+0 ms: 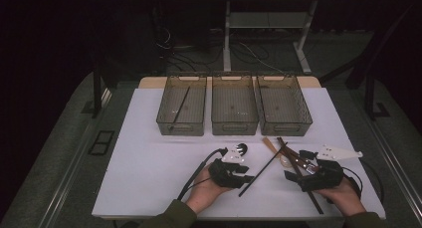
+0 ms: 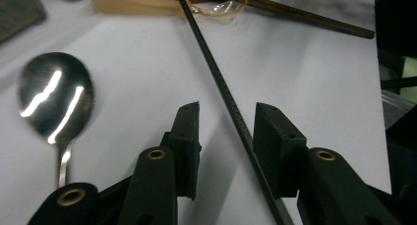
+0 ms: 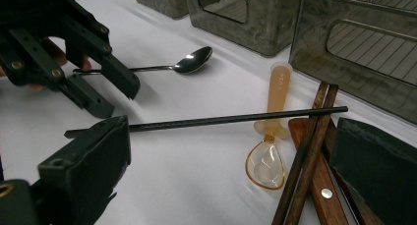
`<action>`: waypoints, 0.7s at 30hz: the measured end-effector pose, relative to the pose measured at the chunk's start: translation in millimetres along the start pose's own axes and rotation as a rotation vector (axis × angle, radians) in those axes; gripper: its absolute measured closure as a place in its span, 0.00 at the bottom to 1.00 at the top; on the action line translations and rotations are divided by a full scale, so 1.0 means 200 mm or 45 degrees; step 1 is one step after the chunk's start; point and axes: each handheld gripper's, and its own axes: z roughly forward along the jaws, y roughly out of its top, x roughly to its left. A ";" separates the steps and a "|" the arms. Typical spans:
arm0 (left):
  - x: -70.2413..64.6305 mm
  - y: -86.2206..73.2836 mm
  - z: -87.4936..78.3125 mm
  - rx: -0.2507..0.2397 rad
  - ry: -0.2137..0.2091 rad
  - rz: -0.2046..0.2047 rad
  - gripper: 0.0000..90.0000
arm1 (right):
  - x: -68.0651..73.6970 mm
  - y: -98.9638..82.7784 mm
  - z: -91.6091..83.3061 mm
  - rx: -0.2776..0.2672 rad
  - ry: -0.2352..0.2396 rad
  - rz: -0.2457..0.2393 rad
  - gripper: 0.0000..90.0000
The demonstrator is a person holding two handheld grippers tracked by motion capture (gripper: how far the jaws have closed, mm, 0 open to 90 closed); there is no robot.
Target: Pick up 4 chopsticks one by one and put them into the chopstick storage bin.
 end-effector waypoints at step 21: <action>-0.06 0.02 0.06 0.014 0.030 0.045 0.65 | -0.01 0.00 0.00 -0.008 -0.011 0.018 0.02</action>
